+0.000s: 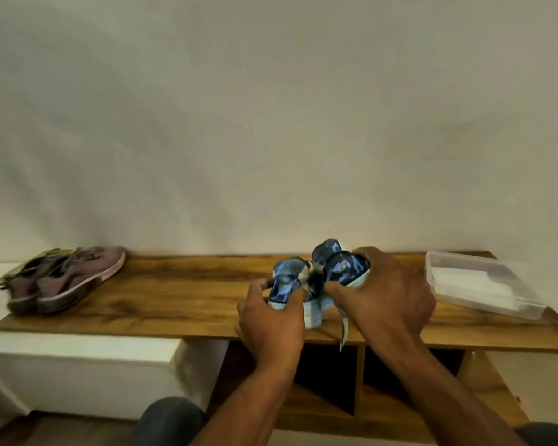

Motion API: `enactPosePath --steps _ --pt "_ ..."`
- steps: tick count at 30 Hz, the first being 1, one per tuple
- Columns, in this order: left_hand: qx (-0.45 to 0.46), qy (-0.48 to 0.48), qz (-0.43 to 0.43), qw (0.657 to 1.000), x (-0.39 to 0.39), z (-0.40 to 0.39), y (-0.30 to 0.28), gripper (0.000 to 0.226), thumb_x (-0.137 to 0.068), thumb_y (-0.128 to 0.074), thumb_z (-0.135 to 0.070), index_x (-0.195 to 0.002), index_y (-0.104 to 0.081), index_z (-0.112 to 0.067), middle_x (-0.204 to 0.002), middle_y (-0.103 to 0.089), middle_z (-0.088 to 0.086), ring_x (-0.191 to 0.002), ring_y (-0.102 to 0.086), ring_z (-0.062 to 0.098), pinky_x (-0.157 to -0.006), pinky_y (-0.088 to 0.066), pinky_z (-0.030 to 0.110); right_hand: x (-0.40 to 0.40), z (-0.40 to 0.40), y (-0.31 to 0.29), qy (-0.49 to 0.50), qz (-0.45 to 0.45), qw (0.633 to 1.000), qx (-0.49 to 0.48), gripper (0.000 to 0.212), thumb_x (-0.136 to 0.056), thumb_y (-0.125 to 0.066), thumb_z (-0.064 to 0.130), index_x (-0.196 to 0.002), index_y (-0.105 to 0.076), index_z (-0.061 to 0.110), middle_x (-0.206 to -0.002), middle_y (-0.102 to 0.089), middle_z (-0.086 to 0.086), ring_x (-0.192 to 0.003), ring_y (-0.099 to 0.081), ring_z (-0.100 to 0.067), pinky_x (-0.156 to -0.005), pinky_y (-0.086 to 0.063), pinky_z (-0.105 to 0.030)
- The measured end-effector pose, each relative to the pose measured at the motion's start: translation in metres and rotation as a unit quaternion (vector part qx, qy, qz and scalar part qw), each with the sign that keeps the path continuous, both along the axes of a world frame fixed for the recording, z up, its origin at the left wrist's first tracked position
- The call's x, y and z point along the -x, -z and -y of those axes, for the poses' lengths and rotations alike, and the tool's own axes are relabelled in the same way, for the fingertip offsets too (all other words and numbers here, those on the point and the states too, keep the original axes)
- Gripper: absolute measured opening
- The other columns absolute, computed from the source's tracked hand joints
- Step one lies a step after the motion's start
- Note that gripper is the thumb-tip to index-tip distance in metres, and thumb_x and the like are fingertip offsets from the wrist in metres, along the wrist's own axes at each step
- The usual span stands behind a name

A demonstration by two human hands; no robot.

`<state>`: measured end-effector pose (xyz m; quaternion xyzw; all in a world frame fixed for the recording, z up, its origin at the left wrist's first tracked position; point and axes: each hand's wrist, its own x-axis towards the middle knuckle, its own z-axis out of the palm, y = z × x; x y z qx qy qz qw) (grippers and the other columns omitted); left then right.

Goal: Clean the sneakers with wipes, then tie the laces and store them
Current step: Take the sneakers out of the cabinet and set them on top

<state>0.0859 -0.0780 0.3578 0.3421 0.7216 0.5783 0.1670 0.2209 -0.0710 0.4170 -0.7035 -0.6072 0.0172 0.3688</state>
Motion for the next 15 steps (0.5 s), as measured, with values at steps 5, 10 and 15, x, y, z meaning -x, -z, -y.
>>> enactPosePath --steps 5,10,15 --pt "0.054 0.044 -0.038 0.997 -0.019 -0.052 0.035 0.054 -0.076 -0.081 -0.052 -0.122 -0.061 -0.034 -0.116 -0.059 -0.002 -0.11 -0.057 0.026 -0.089 -0.054 0.047 -0.02 -0.054 0.04 0.024 -0.016 0.999 0.03 0.06 -0.061 -0.078 0.068 -0.112 -0.069 0.037 -0.097 -0.071 0.01 -0.09 -0.068 -0.021 -0.063 -0.039 -0.028" --pt "0.047 0.058 -0.065 0.995 -0.026 -0.096 0.071 0.064 -0.076 -0.077 -0.061 -0.127 -0.053 -0.03 -0.117 -0.056 -0.005 -0.109 -0.058 0.022 -0.086 -0.055 0.045 -0.036 -0.097 0.087 0.041 -0.045 0.997 0.04 0.076 -0.059 -0.083 0.066 -0.126 -0.059 0.039 -0.109 -0.071 0.011 -0.094 -0.068 -0.017 -0.062 -0.038 -0.026" --pt "0.094 0.049 -0.101 0.989 -0.03 -0.124 0.1 0.07 -0.078 -0.069 -0.067 -0.134 -0.046 -0.031 -0.127 -0.055 -0.006 -0.116 -0.057 0.022 -0.103 -0.039 0.051 -0.05 -0.128 0.129 0.059 -0.131 0.988 0.054 0.093 -0.054 -0.09 0.057 -0.133 -0.046 0.037 -0.118 -0.069 0.006 -0.103 -0.068 -0.023 -0.069 -0.041 -0.03"
